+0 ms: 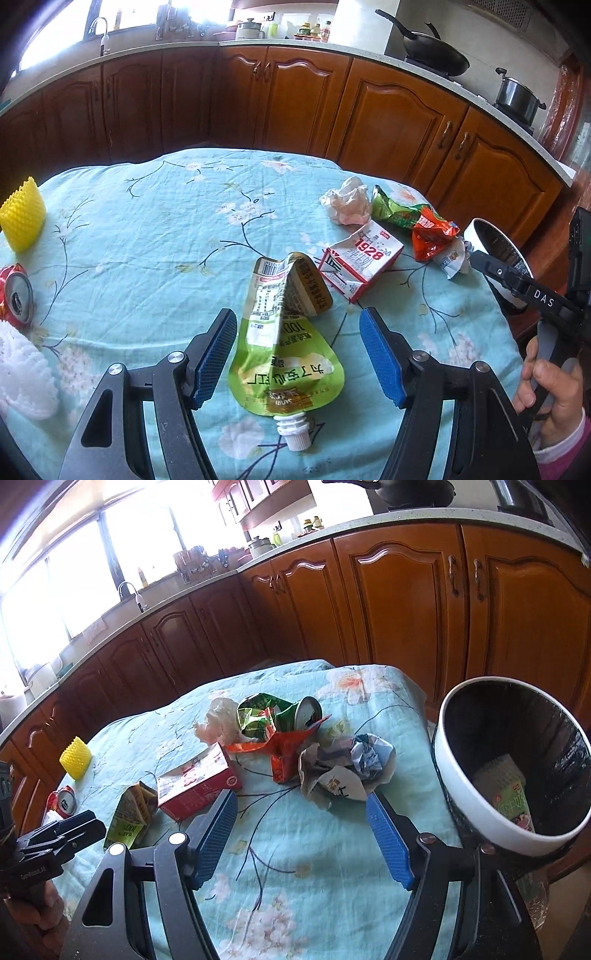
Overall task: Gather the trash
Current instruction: 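Grasp the green-yellow pouch with the left gripper while the right grasps crumpled white paper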
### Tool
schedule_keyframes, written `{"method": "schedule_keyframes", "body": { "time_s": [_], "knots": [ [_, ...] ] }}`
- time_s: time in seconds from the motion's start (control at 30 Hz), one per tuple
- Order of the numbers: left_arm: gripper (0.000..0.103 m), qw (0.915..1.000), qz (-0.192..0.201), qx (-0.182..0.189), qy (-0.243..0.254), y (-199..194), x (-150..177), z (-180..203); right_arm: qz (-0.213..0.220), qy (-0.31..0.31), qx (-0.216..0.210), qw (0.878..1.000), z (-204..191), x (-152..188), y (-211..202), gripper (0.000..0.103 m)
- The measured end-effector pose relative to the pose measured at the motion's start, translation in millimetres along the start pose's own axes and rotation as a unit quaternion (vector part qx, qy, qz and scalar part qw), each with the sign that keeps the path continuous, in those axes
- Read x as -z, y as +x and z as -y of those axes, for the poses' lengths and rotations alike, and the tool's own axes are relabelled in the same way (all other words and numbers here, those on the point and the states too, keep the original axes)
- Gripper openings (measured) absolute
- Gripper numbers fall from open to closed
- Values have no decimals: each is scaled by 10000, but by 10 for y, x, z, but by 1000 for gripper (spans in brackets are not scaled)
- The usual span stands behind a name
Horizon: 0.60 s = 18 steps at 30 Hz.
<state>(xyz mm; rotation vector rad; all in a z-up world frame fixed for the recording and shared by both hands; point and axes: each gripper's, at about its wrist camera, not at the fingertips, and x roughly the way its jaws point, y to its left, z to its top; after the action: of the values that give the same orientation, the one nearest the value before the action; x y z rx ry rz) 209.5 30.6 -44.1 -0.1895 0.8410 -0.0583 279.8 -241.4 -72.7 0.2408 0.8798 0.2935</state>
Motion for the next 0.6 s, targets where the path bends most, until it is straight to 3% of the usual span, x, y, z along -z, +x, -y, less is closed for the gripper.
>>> {"method": "schedule_keyframes", "body": {
  "time_s": [0.1, 0.17, 0.2, 0.23, 0.3, 0.4, 0.6],
  "knots": [
    [67, 9999, -122, -34, 28, 105, -14, -43, -56, -165, 102, 9998, -33, -68, 138, 65],
    [58, 9997, -223, -50, 66, 196, -8, -59, -142, -238, 176, 9995, -42, -92, 249, 56],
    [54, 9995, -287, -48, 85, 255, -6, -58, -207, -267, 210, 9992, -41, -97, 305, 47],
    [45, 9993, -357, -26, 96, 321, -7, -53, -282, -286, 238, 9989, -34, -96, 355, 31],
    [29, 9987, -490, 53, 112, 405, 11, -46, -388, -248, 229, 9987, -8, -77, 404, 13],
    [7, 9993, -341, 16, 181, 397, -2, -38, -331, -184, 162, 9992, 5, -35, 333, 9],
    [2, 9994, -216, 205, 150, 291, 24, 2, -217, 52, -120, 9997, 33, 89, 71, 7]
  ]
}}
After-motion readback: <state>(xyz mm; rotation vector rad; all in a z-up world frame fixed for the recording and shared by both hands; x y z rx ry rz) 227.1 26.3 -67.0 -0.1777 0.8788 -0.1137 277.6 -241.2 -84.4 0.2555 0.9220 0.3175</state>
